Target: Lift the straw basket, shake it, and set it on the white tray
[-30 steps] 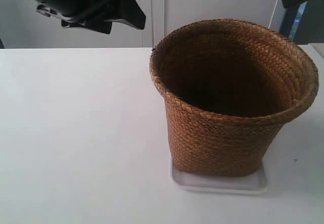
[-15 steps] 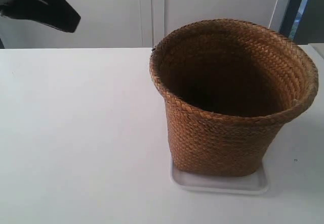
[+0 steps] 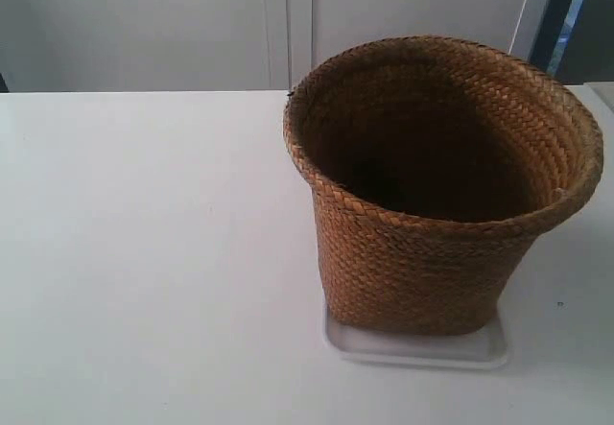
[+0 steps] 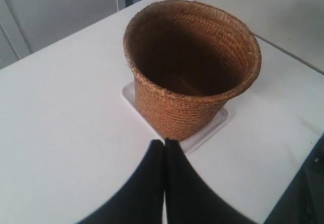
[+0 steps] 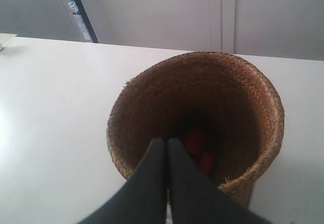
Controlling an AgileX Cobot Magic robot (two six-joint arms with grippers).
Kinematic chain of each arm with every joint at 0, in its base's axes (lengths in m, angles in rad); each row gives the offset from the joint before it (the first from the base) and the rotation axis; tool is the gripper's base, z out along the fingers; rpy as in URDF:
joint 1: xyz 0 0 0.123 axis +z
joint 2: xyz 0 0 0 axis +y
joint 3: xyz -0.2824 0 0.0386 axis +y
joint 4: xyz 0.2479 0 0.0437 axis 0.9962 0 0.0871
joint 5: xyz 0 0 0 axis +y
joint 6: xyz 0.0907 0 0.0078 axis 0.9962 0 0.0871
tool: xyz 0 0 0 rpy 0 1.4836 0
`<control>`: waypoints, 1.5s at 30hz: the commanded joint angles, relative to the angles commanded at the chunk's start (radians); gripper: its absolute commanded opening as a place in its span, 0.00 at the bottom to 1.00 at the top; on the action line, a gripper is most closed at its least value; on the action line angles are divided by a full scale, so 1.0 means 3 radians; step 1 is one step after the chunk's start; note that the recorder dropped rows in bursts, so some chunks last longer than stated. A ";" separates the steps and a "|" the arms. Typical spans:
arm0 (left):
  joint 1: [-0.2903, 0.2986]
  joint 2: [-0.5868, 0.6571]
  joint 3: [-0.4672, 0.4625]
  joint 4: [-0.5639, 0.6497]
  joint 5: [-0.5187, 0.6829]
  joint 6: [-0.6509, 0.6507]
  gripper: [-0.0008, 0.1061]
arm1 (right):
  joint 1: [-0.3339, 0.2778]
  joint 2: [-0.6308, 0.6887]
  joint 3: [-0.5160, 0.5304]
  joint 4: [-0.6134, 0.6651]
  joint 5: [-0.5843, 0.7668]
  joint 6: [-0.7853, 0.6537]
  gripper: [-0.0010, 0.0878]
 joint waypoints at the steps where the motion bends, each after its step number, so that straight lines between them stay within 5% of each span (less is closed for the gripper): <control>1: 0.0000 -0.0006 0.0000 0.0000 0.0000 0.0000 0.01 | 0.0000 0.0000 0.0000 0.0000 0.0000 0.0000 0.01; 12: 0.0012 -0.0034 0.0000 0.0120 0.0022 0.0064 0.01 | 0.0000 0.0000 0.0000 0.0000 0.0000 0.0000 0.01; 18: 0.0478 -0.0169 0.0079 0.0151 -0.0127 0.0362 0.01 | 0.0000 0.0000 0.0000 0.0000 0.0000 0.0000 0.01; 26: 0.1083 -0.0741 0.0964 0.0161 -0.1088 0.0368 0.01 | 0.0000 0.0000 0.0000 0.0000 0.0000 0.0000 0.01; 33: 0.1283 -0.1103 0.1703 0.0338 -0.1343 0.0362 0.01 | 0.0000 0.0000 0.0000 0.0000 0.0000 0.0000 0.01; 41: 0.1415 -0.1514 0.2792 0.0338 -0.2240 0.0356 0.01 | 0.0000 0.0000 0.0000 0.0000 0.0000 0.0000 0.01; 45: 0.1518 -0.1707 0.3252 0.0332 -0.2257 0.0356 0.01 | 0.0000 0.0000 0.0000 0.0000 0.0000 0.0000 0.01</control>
